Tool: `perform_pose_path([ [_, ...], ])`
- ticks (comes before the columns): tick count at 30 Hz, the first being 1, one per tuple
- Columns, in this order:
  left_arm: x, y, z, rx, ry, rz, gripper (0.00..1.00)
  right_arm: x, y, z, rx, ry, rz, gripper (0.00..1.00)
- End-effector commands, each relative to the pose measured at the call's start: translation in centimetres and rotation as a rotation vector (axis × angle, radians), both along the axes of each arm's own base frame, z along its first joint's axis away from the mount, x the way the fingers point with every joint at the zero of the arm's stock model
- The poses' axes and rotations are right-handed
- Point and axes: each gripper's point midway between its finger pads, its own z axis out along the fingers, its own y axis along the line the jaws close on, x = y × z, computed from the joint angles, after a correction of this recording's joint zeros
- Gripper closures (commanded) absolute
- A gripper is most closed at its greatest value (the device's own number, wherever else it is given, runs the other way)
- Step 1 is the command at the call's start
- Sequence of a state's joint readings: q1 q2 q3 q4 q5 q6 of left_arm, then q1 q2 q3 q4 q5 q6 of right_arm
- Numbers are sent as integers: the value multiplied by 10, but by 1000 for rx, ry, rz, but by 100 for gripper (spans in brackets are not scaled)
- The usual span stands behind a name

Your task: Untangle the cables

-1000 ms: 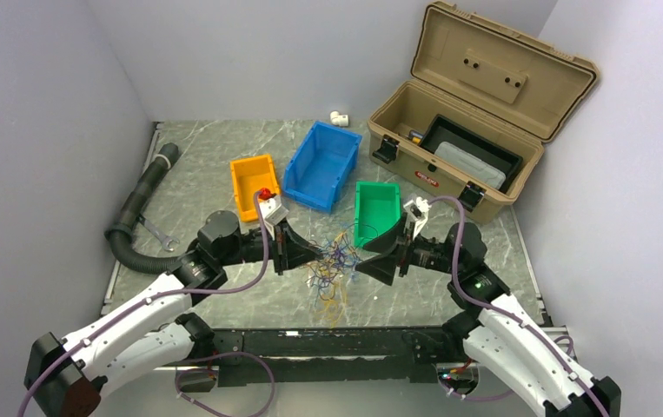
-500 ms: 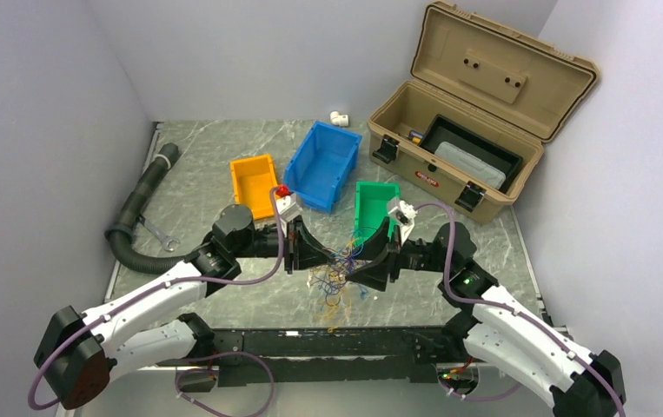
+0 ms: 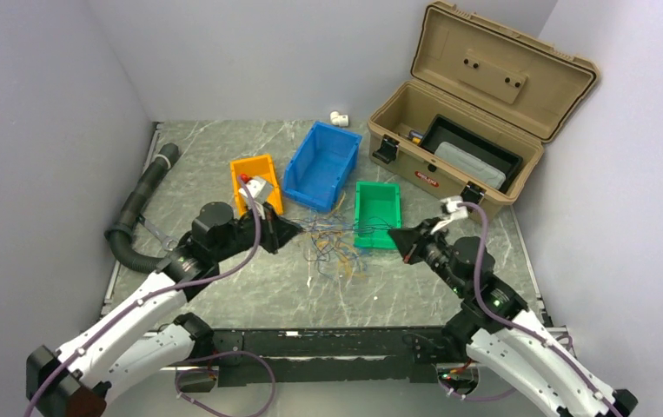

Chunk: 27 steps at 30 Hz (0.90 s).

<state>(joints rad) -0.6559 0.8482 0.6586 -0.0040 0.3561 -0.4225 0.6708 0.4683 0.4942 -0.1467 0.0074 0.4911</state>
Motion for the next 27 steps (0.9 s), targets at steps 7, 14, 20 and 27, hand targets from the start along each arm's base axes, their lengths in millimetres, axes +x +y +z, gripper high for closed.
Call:
perform_pose_path([
  [7,32,98,-32,184,44,475,100,9,-127,-8,-35,60,-645,100],
  [14,10,52,-3,105,-63,161,100,-2,-42,22,-61,-111,-142,94],
  [20,-24,11,21,-14,-102,-160,100,-51,44,29,-13,-169,449,18],
  [27,-44,-4,36,-27,-155,-273,100,-44,69,21,0,-150,544,15],
])
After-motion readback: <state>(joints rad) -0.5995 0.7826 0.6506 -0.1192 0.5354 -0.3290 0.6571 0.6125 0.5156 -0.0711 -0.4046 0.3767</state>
